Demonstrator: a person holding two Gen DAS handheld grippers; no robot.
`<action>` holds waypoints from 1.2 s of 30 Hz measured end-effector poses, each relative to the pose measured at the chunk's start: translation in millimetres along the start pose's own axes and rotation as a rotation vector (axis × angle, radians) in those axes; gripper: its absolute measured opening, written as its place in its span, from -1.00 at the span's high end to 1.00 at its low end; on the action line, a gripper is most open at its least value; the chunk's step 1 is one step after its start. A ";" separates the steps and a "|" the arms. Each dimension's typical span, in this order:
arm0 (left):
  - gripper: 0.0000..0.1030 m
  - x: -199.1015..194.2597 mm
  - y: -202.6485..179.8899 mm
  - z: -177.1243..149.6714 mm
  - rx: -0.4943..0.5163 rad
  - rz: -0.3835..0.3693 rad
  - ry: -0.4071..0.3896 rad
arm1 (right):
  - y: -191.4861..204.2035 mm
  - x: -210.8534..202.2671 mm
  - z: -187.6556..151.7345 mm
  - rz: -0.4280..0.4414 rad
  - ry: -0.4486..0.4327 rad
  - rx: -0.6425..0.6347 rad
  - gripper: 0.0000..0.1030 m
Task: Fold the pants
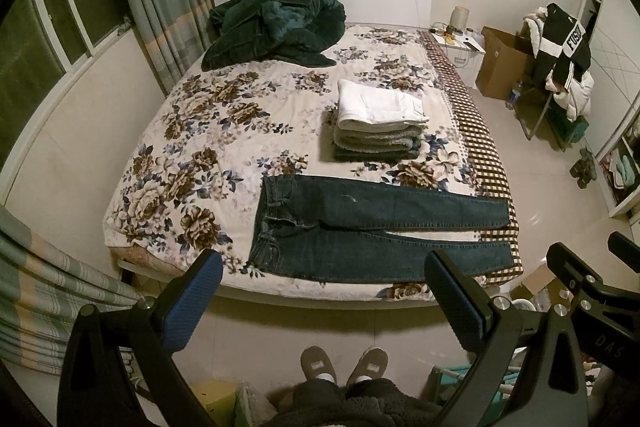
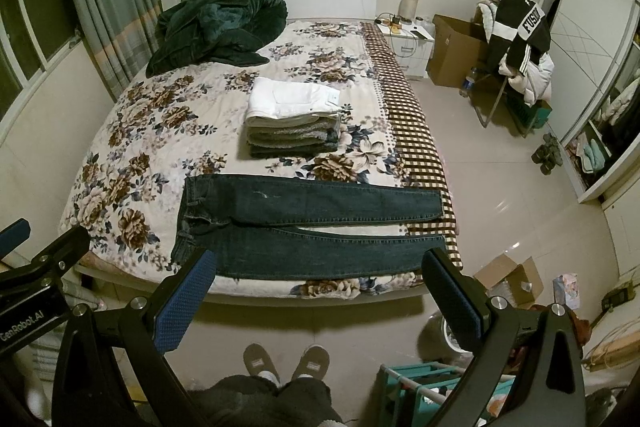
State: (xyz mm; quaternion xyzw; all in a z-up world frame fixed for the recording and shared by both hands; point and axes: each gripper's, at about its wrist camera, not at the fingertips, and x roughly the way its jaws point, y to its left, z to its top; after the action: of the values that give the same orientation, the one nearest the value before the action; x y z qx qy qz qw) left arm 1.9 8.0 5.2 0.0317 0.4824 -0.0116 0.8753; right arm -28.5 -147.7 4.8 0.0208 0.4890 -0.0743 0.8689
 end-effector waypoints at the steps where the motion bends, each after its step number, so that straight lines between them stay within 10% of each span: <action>1: -1.00 -0.1 -0.1 -0.2 0.000 0.001 0.000 | 2.8 0.5 0.2 0.000 0.000 -0.001 -1.00; 24: -1.00 6.6 10.1 29.2 -0.022 0.024 -0.001 | -1.7 -0.4 5.4 0.032 0.013 0.004 -1.00; 36: -1.00 129.9 3.3 65.4 -0.110 0.217 0.055 | -61.5 153.6 48.0 -0.030 0.097 0.119 -1.00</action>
State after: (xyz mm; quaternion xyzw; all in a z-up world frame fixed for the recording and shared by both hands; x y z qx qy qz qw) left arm 126.6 8.3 -69.6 0.0361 0.4998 0.1105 0.8583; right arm 81.4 -230.5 -99.0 0.0685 0.5255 -0.1152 0.8402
